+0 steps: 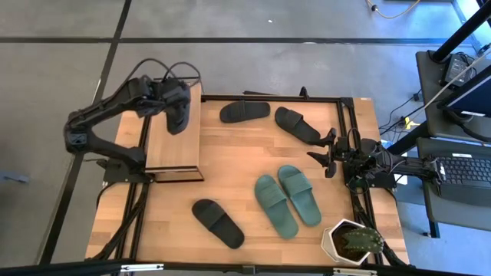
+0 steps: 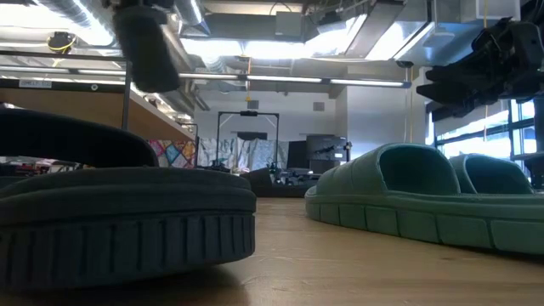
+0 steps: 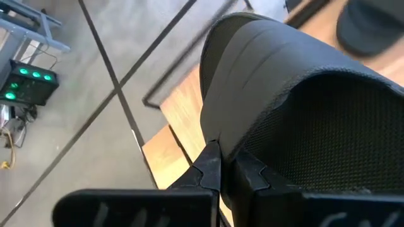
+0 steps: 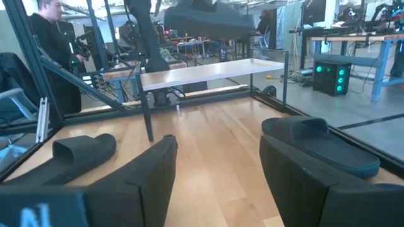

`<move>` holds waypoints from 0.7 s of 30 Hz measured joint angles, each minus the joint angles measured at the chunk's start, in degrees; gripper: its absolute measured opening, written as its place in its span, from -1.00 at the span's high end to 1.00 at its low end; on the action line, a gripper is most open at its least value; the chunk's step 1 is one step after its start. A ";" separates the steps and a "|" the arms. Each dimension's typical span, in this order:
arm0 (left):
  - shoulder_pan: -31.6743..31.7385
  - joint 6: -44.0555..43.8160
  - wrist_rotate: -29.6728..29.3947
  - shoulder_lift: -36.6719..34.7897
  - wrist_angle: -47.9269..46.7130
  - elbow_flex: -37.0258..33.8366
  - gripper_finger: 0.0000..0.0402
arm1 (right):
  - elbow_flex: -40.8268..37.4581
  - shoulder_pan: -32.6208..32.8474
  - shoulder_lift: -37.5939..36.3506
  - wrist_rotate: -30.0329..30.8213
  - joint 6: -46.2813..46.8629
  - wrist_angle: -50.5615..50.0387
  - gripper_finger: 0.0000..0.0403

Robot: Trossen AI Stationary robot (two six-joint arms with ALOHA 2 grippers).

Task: Pick and place slides into the shelf
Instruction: Put the black slipper on the shelf

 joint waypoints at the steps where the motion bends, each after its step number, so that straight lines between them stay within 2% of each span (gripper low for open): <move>1: -0.47 -0.95 -0.29 -0.99 0.03 -1.63 0.99 | 0.00 -0.02 0.00 0.02 -0.14 0.01 -0.13; 6: -1.53 -1.63 -3.59 -5.23 -0.03 -8.17 0.99 | 0.00 0.00 0.01 0.04 -1.55 0.01 -0.13; 11: -4.43 0.41 -6.07 -6.31 1.11 -12.15 0.99 | 0.00 -0.02 0.01 0.03 -4.77 0.02 -0.13; 17: -7.60 3.25 -9.44 -6.45 2.10 -13.67 0.99 | 0.00 -0.01 0.01 0.04 -7.70 0.03 -0.13; 21: -9.46 3.36 -9.69 -6.45 3.69 -13.67 0.99 | -0.02 0.00 0.01 0.04 -7.50 0.02 -0.13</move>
